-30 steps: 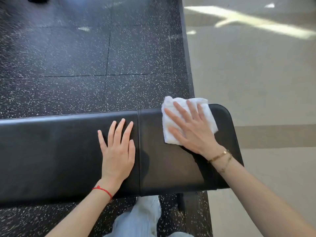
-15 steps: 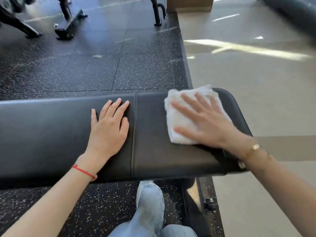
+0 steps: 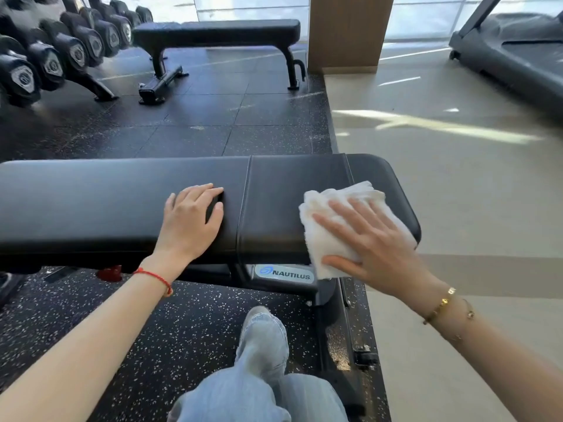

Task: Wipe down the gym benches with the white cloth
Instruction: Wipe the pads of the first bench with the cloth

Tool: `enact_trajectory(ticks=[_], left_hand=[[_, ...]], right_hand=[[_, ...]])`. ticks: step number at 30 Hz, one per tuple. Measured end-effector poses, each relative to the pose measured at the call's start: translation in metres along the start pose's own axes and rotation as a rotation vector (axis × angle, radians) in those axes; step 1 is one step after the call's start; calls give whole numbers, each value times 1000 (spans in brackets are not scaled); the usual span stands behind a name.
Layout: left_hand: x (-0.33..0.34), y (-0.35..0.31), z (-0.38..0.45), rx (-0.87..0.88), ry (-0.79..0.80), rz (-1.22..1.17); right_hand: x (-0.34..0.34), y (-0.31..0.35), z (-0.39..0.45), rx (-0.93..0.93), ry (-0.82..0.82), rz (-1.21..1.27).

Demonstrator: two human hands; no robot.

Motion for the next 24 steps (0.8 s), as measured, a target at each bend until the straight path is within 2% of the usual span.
enact_trajectory(ticks=[6,14,19,21,24], left_hand=[[-3,-4,-7,-10,-47,4],[-4,-1,-7,-17,-55,-14],[-5,1,-9,4,-54,-16],[-5,0,-8,-6,-62,-19],[-2,0,-6,-20,-56,-17]], right_hand=[[6,-13,-12,16,-126,-77],[27,78,41,-37,-125,-140],[19,38,10,-89,-344,-147],[19,23,0,-53,-360,-154],[23,37,17,-9,-308,-126]])
Point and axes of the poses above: each hand's wrist, its own z-axis towards the middle knuckle, its own x-axis out of the palm, y = z × x, the point moved 4 cm from there along z, towards the middle knuckle, and after that the axes turned 8 degrees about z, right-handed, at the moved point
